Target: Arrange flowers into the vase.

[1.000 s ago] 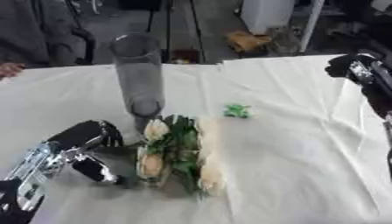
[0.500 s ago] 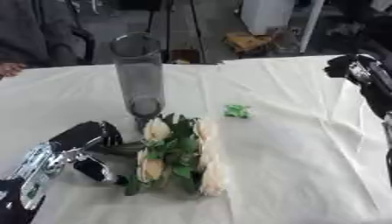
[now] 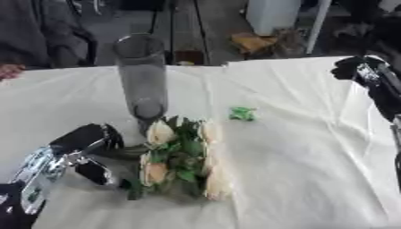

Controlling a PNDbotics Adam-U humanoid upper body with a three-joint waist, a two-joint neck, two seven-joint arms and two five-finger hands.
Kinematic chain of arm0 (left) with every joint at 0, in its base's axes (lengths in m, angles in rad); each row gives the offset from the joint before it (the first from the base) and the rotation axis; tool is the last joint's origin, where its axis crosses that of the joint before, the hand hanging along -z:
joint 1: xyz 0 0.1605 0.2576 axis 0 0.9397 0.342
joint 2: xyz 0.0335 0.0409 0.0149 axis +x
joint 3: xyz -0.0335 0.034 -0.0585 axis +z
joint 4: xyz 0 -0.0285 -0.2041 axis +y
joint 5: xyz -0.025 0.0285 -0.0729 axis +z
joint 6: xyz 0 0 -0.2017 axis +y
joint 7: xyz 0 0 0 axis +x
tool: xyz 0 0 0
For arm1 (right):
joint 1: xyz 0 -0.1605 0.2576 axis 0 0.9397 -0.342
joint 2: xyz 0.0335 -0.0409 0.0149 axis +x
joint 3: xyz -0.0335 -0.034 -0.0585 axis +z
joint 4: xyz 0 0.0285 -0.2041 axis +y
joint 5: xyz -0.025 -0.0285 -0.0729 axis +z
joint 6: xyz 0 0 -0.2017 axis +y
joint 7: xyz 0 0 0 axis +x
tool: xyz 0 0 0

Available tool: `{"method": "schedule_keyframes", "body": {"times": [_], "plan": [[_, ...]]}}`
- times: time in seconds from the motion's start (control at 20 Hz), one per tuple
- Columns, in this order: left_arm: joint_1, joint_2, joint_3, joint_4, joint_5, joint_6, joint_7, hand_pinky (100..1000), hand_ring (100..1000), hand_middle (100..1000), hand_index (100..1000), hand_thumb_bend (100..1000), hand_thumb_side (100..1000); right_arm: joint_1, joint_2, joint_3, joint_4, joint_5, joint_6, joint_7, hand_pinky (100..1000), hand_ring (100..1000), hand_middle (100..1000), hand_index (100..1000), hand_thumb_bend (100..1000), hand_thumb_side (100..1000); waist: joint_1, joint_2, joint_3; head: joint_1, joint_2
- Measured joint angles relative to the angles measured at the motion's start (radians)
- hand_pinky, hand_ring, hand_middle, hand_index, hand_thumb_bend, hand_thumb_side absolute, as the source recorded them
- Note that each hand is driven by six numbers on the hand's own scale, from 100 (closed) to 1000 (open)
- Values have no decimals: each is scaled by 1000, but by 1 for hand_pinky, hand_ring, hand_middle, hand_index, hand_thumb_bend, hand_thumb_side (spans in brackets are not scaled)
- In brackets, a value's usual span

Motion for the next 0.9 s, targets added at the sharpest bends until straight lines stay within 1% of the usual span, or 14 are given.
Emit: {"method": "schedule_keyframes", "body": {"times": [0.15,0.2,0.25,0.4,0.45,0.65,0.8,0.9], "plan": [[0,0,0,0,0,4,-4,377,286,287,513,890,554,0,0,0,0,0,0,0,793,753,538,721,100,821,0,0,-1,0,0],[0,0,0,0,0,4,-5,369,278,280,507,890,555,0,0,0,0,0,0,0,793,753,538,722,100,821,0,0,-1,0,0],[0,0,0,0,0,5,-5,333,245,259,491,888,559,0,0,0,0,0,0,0,793,753,538,721,100,820,0,0,-1,0,0],[0,-1,0,1,1,9,-8,281,193,213,452,876,568,0,0,0,0,0,0,0,793,753,538,721,100,821,0,0,-1,0,0],[0,-2,0,3,1,11,-8,250,161,187,434,873,569,0,0,0,0,0,0,0,793,753,538,721,100,821,0,0,-1,0,0],[-1,-8,0,10,5,19,1,179,100,129,398,870,559,0,0,0,0,0,0,0,793,753,538,721,100,821,0,0,0,0,0],[-1,-9,0,13,10,26,9,150,100,100,375,873,544,0,0,0,0,0,0,0,793,753,538,722,100,820,0,0,1,0,0],[-2,-12,0,16,10,31,14,140,100,100,367,871,537,0,0,0,1,0,0,0,793,753,538,722,100,820,0,0,1,0,0]]}}
